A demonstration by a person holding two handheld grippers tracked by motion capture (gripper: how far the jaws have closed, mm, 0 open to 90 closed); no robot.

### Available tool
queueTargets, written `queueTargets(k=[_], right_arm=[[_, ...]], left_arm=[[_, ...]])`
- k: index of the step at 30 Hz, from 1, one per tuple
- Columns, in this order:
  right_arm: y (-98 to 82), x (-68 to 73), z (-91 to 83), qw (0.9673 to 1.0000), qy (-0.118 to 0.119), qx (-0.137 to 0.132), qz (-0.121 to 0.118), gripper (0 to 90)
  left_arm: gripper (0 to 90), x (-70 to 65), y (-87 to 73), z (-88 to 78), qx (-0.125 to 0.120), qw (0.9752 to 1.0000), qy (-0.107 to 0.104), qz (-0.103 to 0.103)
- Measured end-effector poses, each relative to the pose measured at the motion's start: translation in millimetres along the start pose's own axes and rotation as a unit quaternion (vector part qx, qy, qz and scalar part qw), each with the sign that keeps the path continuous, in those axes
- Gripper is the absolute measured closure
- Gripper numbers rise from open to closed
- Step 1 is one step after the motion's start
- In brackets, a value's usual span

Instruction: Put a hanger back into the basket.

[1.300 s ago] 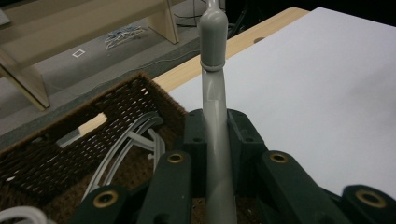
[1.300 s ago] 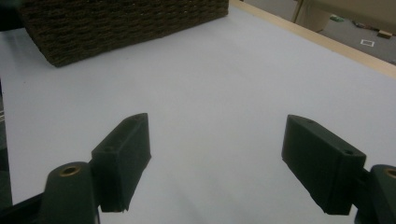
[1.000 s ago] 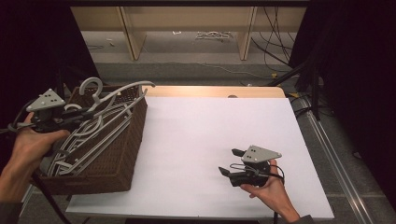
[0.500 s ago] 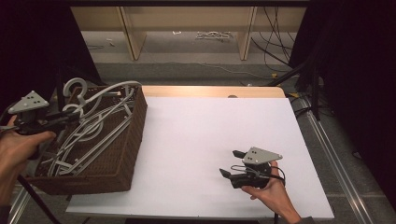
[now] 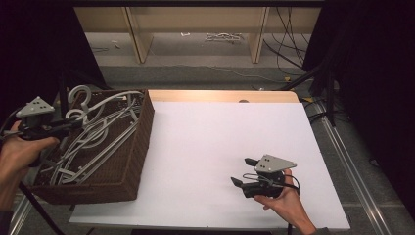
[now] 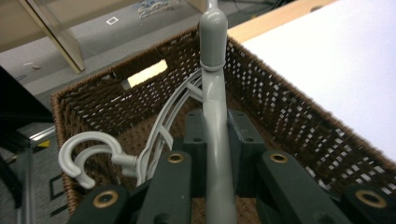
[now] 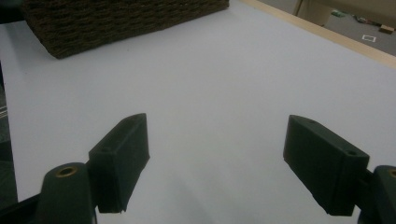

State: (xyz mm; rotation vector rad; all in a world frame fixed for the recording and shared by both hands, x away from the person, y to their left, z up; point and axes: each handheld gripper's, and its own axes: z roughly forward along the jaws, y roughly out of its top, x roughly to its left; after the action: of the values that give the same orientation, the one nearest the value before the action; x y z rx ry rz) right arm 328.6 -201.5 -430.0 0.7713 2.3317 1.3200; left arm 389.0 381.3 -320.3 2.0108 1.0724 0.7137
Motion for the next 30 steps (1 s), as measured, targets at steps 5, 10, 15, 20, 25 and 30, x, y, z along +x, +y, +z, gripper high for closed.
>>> queueTargets(k=[5, 10, 15, 20, 25, 30], right_arm=[[-0.1, 0.2, 0.6, 1.0000, 0.001, 0.002, -0.003, 23.4], [0.0, 0.4, 0.6, 1.0000, 0.002, 0.002, -0.004, 23.4], [0.2, 0.9, 0.3, 1.0000, 0.003, 0.003, -0.002, 23.4], [0.0, 1.2, 0.7, 1.0000, 0.001, 0.006, -0.006, 23.6], [0.5, 1.5, 1.4, 1.0000, 0.000, 0.006, -0.008, 23.6], [0.2, 1.0, 1.9, 0.9999, 0.000, 0.006, -0.009, 23.6]], left_arm=[[79.0, 0.5, 0.4, 10.6, 0.013, 0.9999, -0.005, 0.001], [78.9, 0.9, 0.4, 26.2, 0.027, 0.9993, -0.024, -0.001], [78.9, 1.4, -2.4, 45.7, 0.042, 0.9986, -0.031, -0.005], [78.9, 9.6, -11.4, 52.0, 0.073, 0.9969, -0.024, 0.011], [78.8, 14.7, -25.5, 58.6, 0.088, 0.9957, -0.028, 0.005], [78.8, 17.1, -35.4, 63.5, 0.087, 0.9957, -0.027, -0.014]])
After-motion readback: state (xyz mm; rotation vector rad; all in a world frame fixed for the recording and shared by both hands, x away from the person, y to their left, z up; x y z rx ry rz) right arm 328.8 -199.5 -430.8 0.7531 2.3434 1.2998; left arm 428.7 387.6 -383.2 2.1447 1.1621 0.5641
